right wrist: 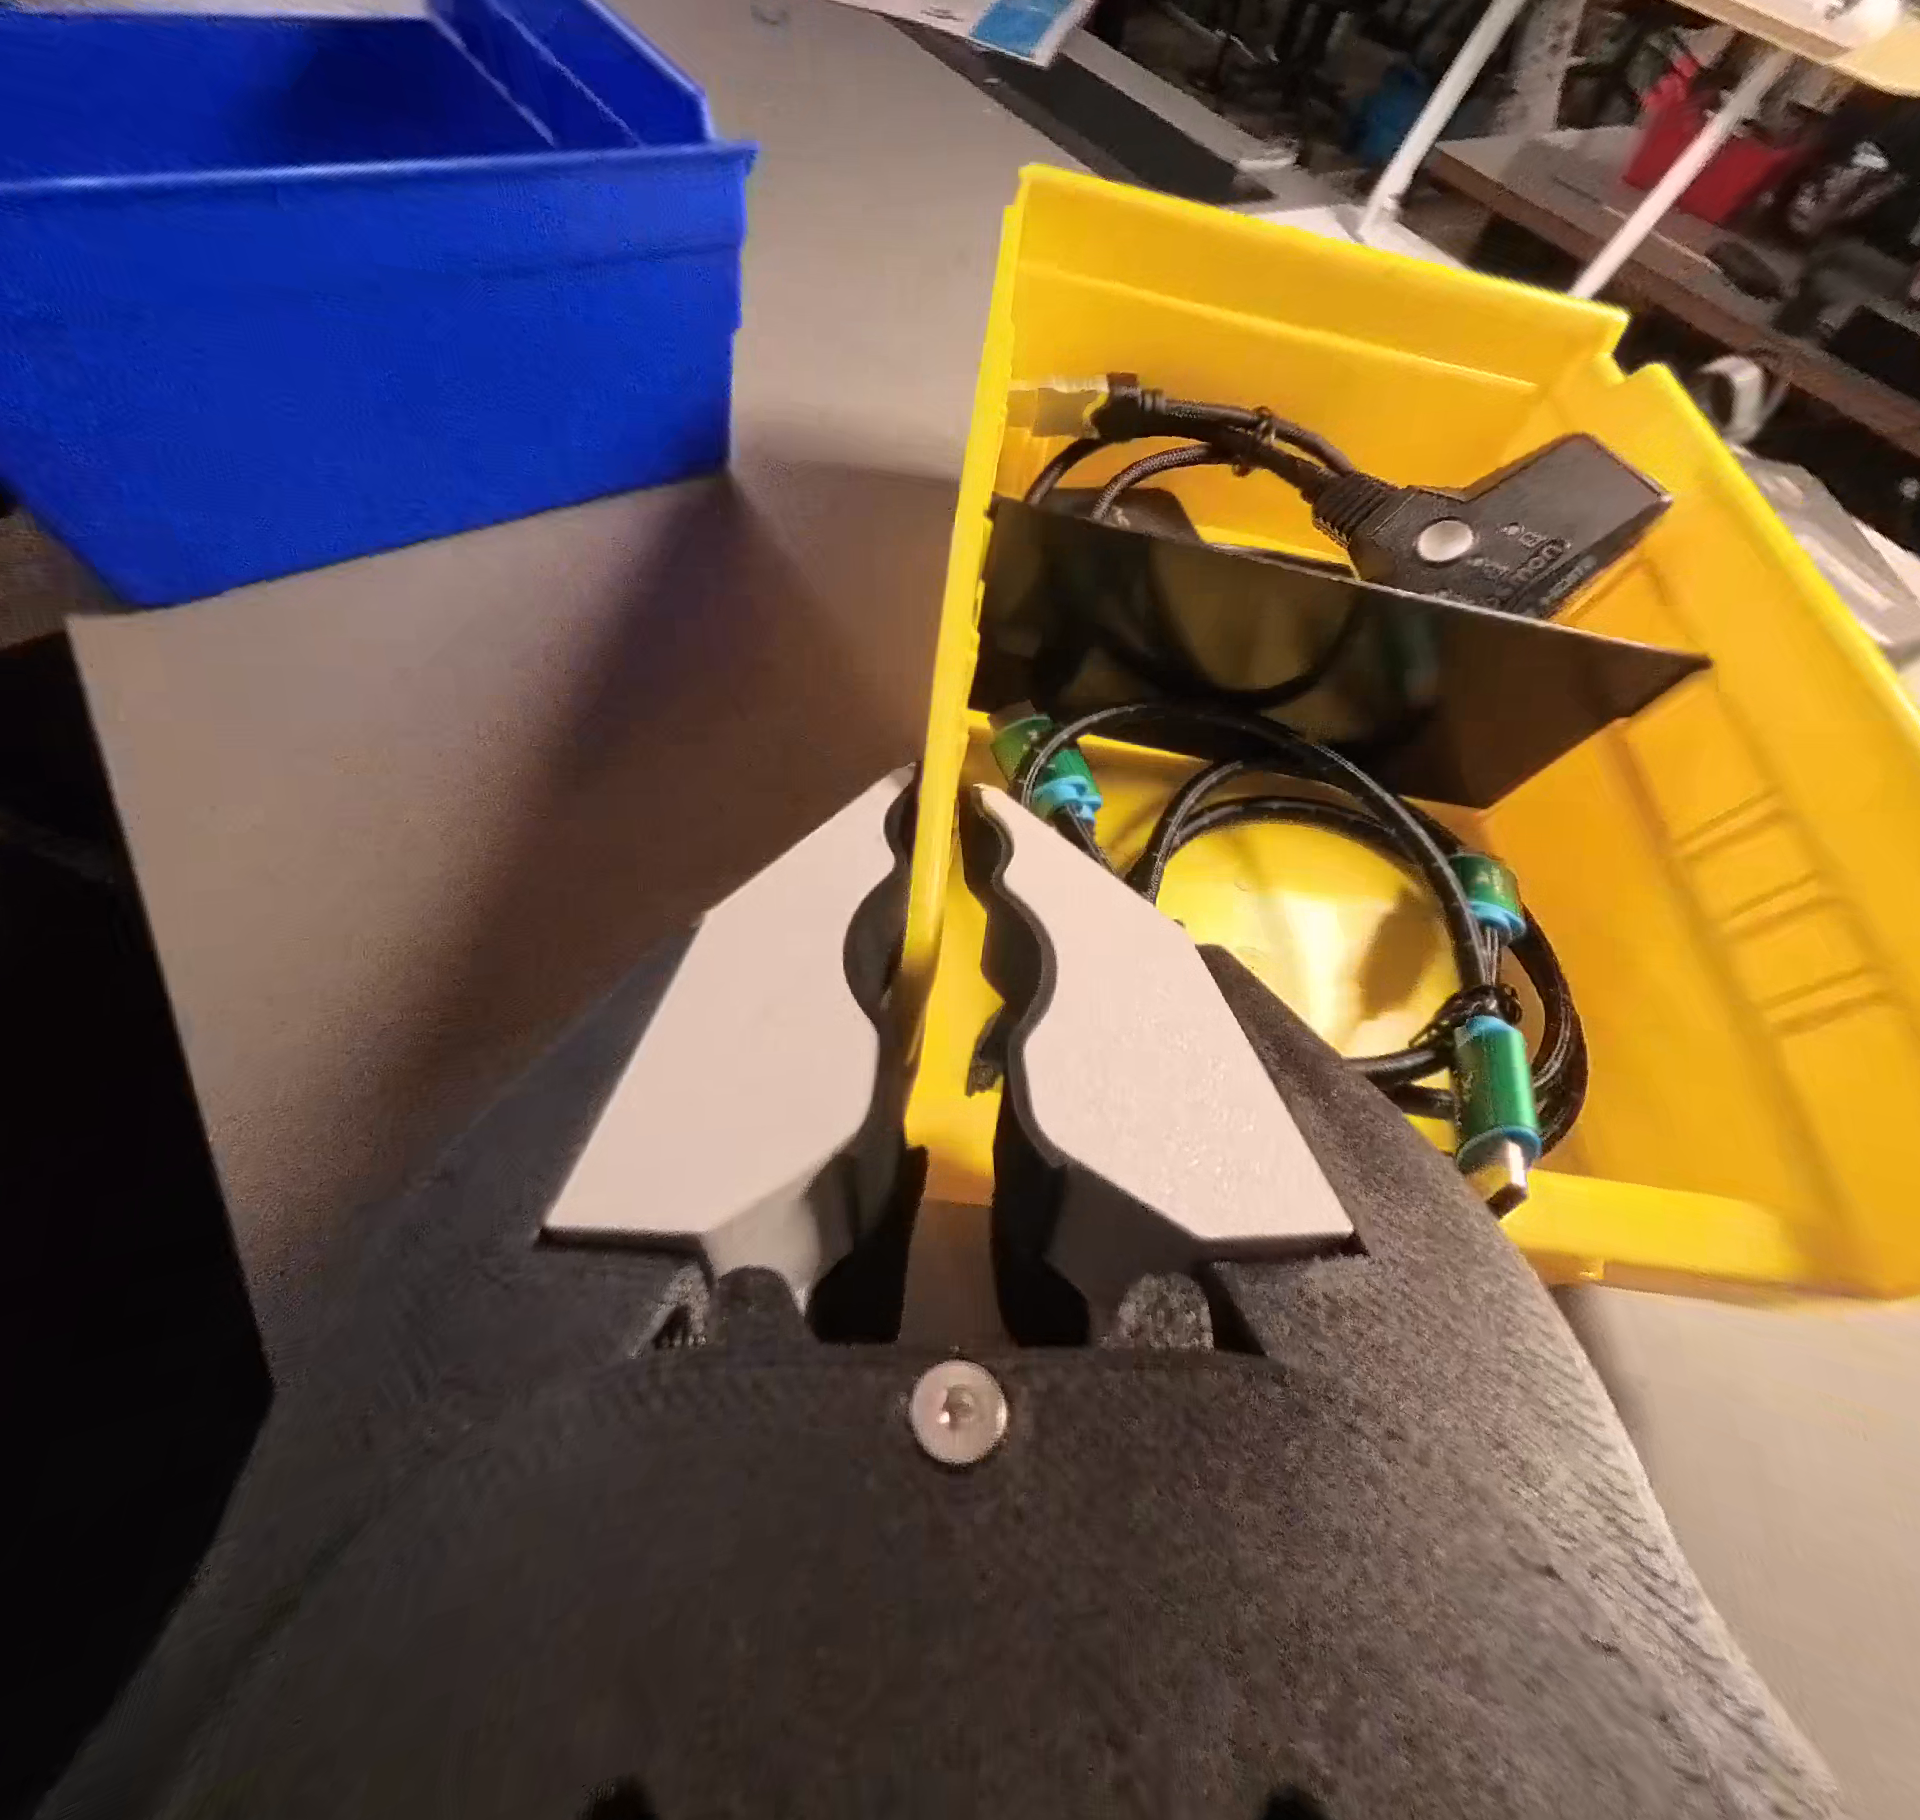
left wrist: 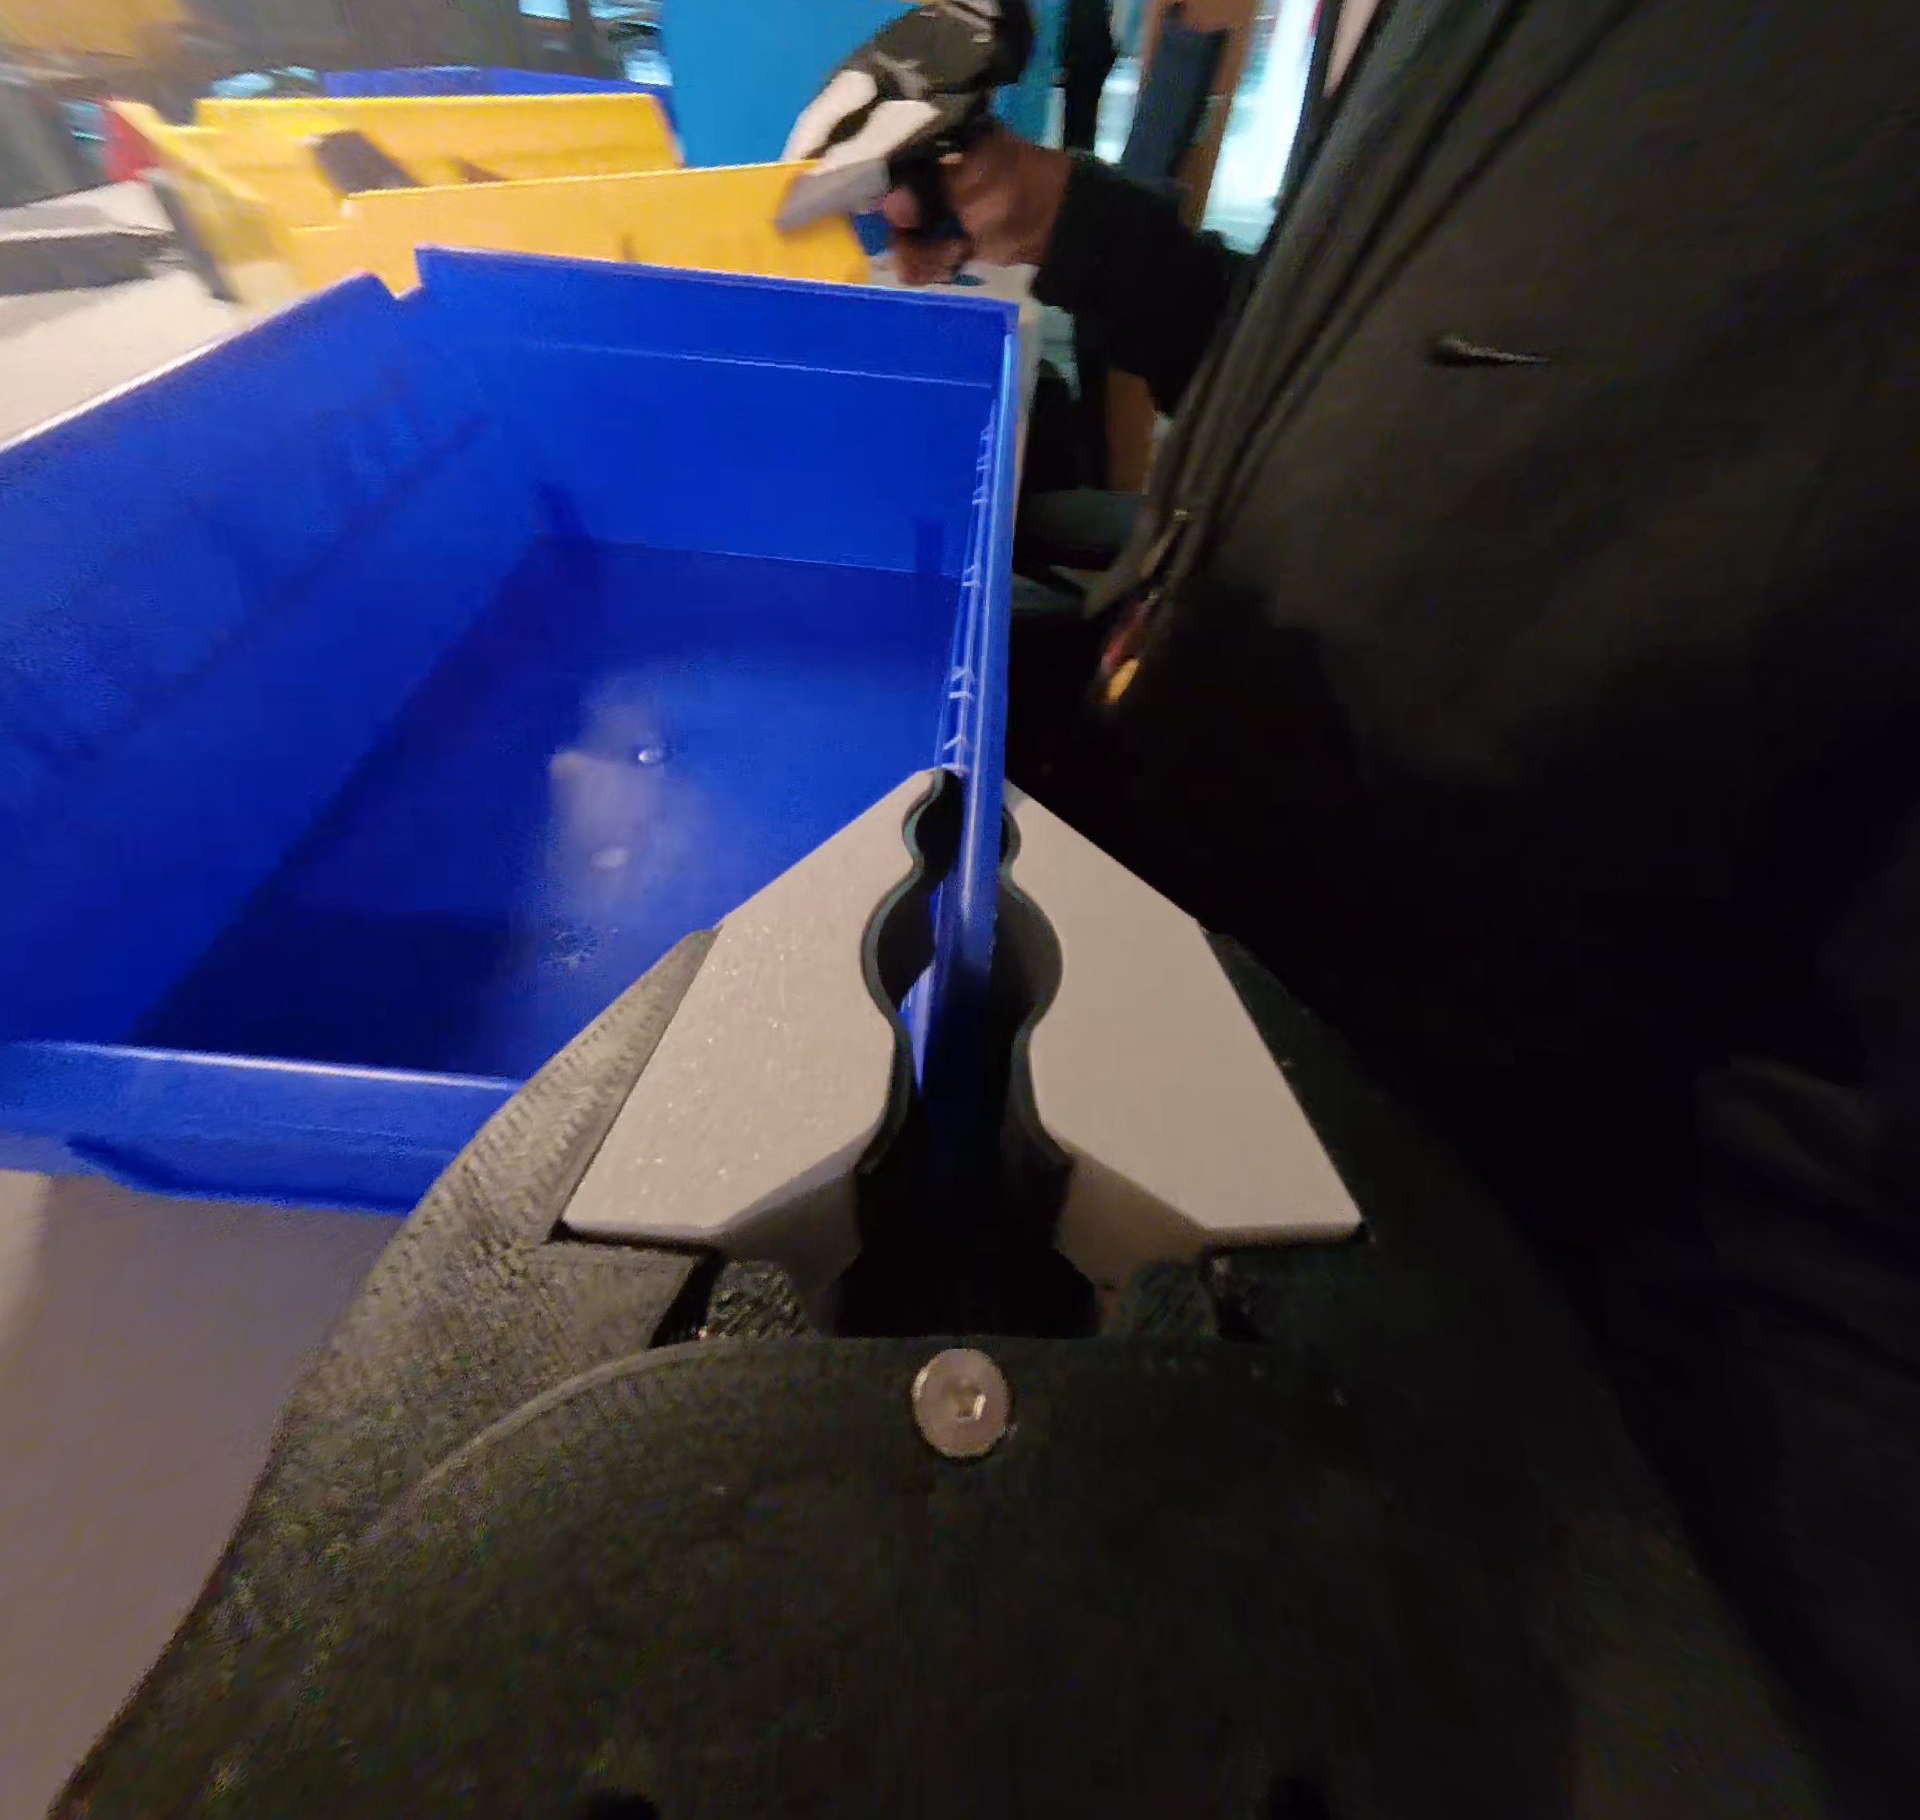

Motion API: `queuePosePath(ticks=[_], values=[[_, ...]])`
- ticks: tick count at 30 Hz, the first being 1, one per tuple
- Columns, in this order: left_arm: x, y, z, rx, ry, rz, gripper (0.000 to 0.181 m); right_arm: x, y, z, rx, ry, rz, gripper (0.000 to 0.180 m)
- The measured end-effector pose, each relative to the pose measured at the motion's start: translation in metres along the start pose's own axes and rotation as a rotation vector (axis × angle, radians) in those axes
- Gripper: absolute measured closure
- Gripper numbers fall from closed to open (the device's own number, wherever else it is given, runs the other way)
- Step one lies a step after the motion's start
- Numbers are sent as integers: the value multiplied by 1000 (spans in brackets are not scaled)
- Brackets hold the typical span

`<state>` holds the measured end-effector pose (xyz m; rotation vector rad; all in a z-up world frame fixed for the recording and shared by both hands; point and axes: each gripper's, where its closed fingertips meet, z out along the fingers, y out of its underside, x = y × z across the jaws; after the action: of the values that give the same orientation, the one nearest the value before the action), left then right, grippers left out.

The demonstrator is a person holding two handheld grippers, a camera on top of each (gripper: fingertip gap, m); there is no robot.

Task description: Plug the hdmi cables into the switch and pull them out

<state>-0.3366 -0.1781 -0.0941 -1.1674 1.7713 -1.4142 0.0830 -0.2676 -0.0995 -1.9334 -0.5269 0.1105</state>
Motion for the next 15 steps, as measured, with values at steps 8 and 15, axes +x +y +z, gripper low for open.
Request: queuePosePath(ticks=[8, 15], values=[[18, -11, 46, -21, 206, 36, 179, -5, -33, 70, 41, -338, -122, 172], [15, -29, 109, -11, 224, 65, 179, -1, -68, 144, 79, -523, -92, 171]])
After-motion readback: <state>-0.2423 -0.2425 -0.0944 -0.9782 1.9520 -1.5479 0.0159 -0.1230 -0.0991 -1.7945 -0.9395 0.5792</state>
